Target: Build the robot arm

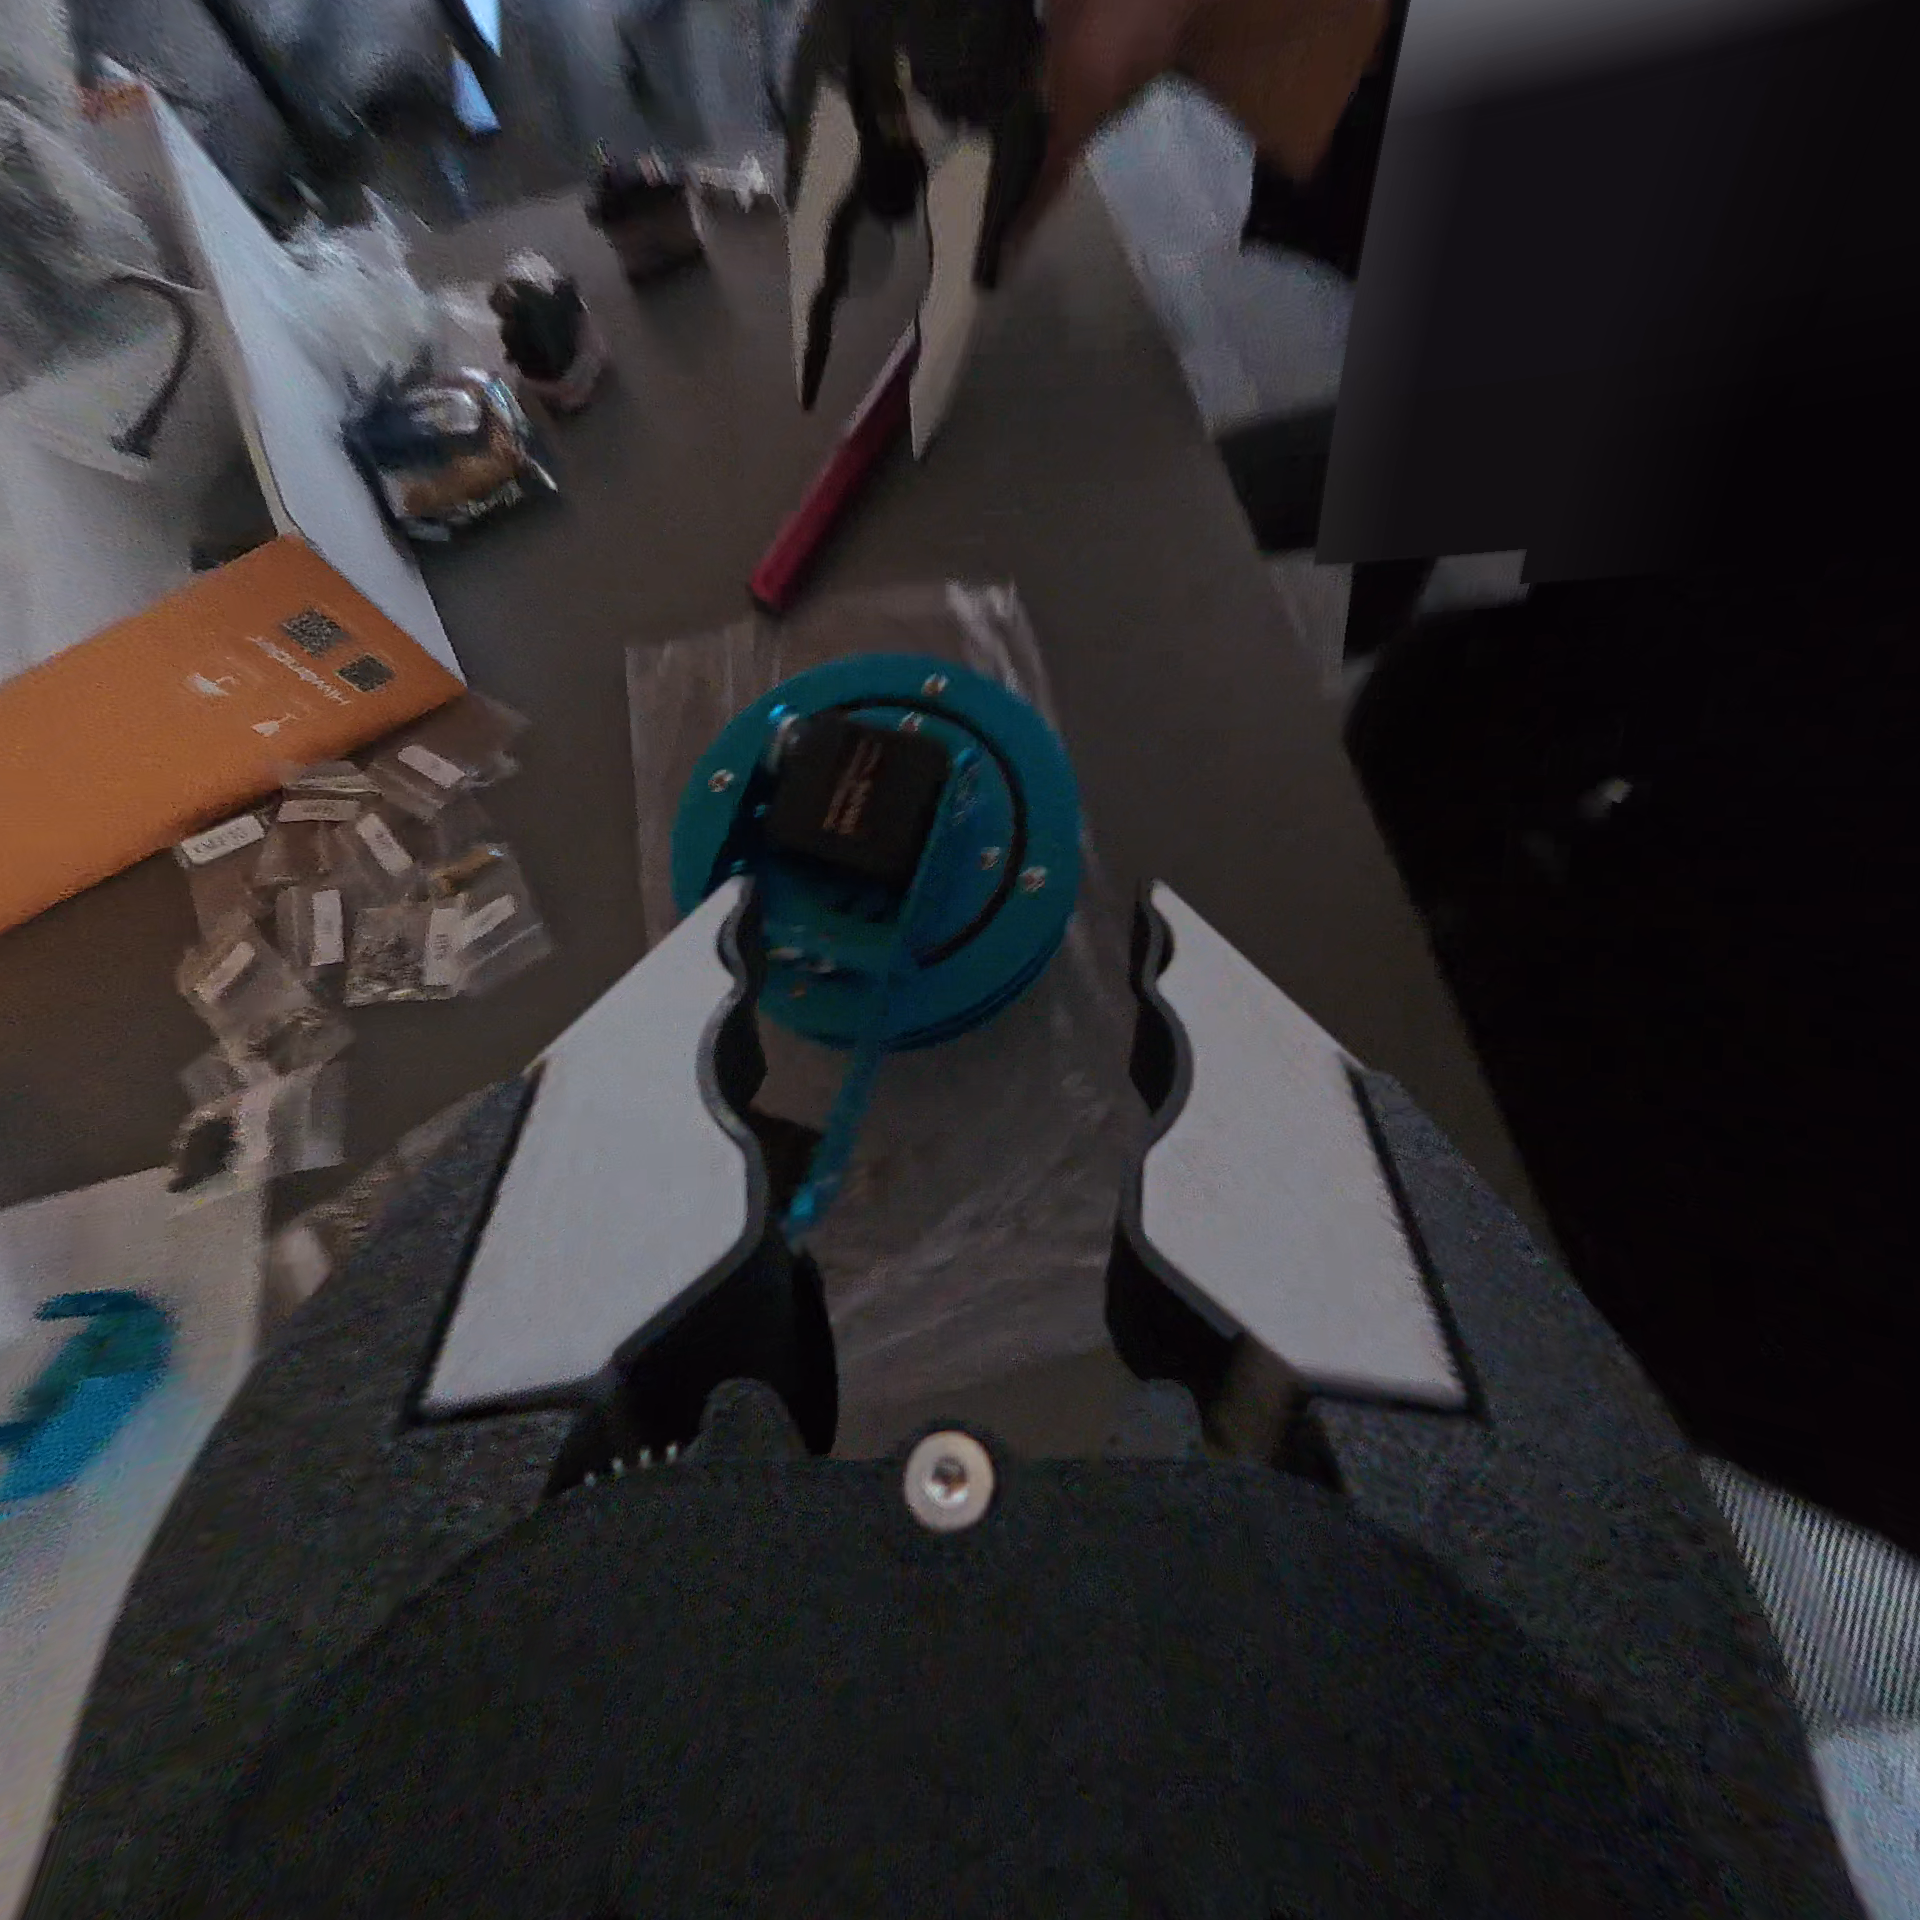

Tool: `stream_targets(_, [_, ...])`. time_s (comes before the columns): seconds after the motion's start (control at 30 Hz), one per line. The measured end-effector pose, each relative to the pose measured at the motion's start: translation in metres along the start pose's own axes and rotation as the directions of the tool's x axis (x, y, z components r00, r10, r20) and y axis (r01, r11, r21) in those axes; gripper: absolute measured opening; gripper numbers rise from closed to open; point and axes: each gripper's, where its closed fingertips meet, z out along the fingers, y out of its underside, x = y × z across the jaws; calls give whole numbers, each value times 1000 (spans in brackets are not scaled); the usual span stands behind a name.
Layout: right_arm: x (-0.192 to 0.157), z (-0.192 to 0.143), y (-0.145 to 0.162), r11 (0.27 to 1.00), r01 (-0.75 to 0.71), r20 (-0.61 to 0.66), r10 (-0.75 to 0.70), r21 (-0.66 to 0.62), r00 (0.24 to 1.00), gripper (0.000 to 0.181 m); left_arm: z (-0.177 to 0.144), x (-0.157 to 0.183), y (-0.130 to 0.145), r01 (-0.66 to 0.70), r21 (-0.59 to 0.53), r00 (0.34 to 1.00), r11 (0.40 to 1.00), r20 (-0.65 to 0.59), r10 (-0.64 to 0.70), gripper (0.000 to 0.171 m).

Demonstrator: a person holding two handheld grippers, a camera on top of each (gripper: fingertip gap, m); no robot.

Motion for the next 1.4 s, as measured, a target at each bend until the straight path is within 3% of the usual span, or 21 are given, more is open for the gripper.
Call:
stream_targets(0.1, [-1,3,7,999,31,21,-30,-44,999,38,9,41,-10,158,181,987,971,9,-162,67])
stream_targets(0.23, [-8,5,6,962,136,54,-127,-238,990,20,36,89,-26,350,380,935,856,-82,-346,58])
stream_targets(0.33, [-5,4,4,914,237,12,-247,-329,969,20,64,98,-31,266,416,943,870,76,-325,58])
stream_targets(0.4, [-1,-1,-1,899,282,-62,-320,-335,945,20,82,92,-40,270,483,903,833,175,-394,58])
stream_targets(0.5, [-18,-18,-12,899,360,-147,-402,-248,904,20,117,89,-46,371,525,846,766,150,-512,58])
stream_targets(0.6, [-53,-48,-26,886,438,-230,-462,-151,857,20,145,88,-56,531,532,784,659,-13,-620,71])
stream_targets(0.7, [-106,-80,-49,854,520,-266,-502,-3,823,20,141,89,-83,601,609,746,517,-195,-637,76])
stream_targets(0.77, [-150,-97,-66,800,591,-273,-549,100,790,19,129,92,-96,600,654,749,462,-256,-611,75])
stream_targets(0.83, [-188,-104,-78,746,645,-280,-592,166,756,20,114,103,-105,562,695,778,448,-259,-573,67])
stream_targets(0.9, [-217,-105,-88,700,684,-308,-616,208,725,19,99,126,-113,506,721,829,474,-253,-499,25])
stream_targets(0.93, [-228,-103,-91,694,688,-311,-619,213,721,19,97,135,-111,490,711,839,505,-226,-495,21])
stream_targets(1.03, [-250,-90,-94,712,685,-302,-627,152,718,20,87,150,-93,464,693,836,552,-138,-530,19])
stream_targets(1.2, [-287,-73,-105,730,681,-304,-638,53,708,20,61,170,-66,459,709,811,535,-88,-579,20])
stream_targets(1.4, [-328,-57,-118,766,637,-301,-589,87,750,20,29,192,-40,436,732,761,523,11,-649,19])
